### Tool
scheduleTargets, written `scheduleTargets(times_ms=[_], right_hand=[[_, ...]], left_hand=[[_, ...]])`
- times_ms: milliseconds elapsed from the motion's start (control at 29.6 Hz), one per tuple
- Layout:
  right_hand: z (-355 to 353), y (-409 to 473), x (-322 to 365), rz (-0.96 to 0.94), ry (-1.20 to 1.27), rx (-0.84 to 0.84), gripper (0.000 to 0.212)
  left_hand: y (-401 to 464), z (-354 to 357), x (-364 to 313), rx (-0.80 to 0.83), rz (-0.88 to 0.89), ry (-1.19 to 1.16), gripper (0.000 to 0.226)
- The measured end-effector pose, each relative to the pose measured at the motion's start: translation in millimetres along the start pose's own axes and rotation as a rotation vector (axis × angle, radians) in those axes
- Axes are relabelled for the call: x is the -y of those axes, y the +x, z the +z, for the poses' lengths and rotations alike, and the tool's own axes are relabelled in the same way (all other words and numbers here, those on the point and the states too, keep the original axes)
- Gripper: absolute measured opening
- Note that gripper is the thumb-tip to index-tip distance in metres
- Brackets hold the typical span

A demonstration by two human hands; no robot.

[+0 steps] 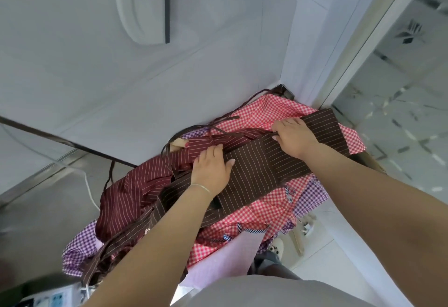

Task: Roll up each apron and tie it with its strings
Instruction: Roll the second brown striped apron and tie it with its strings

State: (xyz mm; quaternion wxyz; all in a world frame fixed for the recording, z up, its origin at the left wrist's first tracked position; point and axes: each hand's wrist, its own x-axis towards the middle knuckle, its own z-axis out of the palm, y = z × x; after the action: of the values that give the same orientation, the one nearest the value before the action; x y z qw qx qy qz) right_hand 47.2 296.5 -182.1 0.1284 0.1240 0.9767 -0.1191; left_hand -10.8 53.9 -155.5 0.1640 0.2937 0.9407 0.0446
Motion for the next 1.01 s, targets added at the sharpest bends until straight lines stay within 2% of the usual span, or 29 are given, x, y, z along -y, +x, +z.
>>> scheduleTargets(times_ms=[68,169,203,304,406,507,642,710,777,811,879,912,980,1014], right_hand=[[-0.1,-0.2,4.6,-0.028,0.023,-0.006,0.028],[-4.4,-8.4,3.8,-0.073,0.019,0.015,0.032],[-8.0,-12.3,2.2,-0.086,-0.01,0.062,0.032],[-22.7,-23.4,-5.4,0.015,0.015,0.307,0.054],[-33.2,-23.2,-13.7,0.11,-0.006,0.378,0.067],[-36.2,-20.4,-21.3,0.194,-0.103,0.314,0.068],[-31.7,-28.9,-32.0,0.252,-0.243,0.604,0.076],[-33.3,-31.9,-38.2,0.305,-0.325,0.65,0.071],[-36.0,-34.5,-42.5,0.411,-0.34,0.576,0.064],[-36.4,-34.4,-44.3,0.457,-0.328,0.47,0.054],[-33.0,-37.6,-43.6,0.526,-0.311,0.122,0.034],[-30.2,-41.2,-38.0,0.53,-0.316,-0.056,0.036],[-17.3,-49.9,-13.8,0.379,-0.229,-0.274,0.042],[-7.8,-55.5,5.0,0.242,-0.115,-0.275,0.04]], left_hand=[[7.2,8.0,-2.9,0.085,-0.021,-0.005,0.056],[10.2,12.9,-4.4,0.098,0.03,-0.047,0.046],[9.1,15.0,-2.7,0.135,0.039,-0.082,0.044],[10.3,17.7,-1.0,0.369,0.088,-0.191,0.046],[18.6,17.0,-8.3,0.544,0.137,-0.309,0.044],[24.9,16.1,-12.9,0.471,0.09,-0.207,0.047],[23.6,21.9,-0.1,0.402,0.103,0.014,0.04],[20.4,24.5,7.3,0.371,0.112,0.017,0.039],[17.0,27.1,12.7,0.332,0.112,0.003,0.039],[15.9,27.7,14.9,0.308,0.112,0.001,0.04],[13.4,26.6,17.3,0.254,0.12,0.001,0.038],[12.2,25.5,17.9,0.219,0.128,-0.008,0.036],[11.5,23.4,19.3,0.166,0.14,-0.057,0.031],[11.1,22.1,19.5,0.156,0.14,-0.095,0.029]])
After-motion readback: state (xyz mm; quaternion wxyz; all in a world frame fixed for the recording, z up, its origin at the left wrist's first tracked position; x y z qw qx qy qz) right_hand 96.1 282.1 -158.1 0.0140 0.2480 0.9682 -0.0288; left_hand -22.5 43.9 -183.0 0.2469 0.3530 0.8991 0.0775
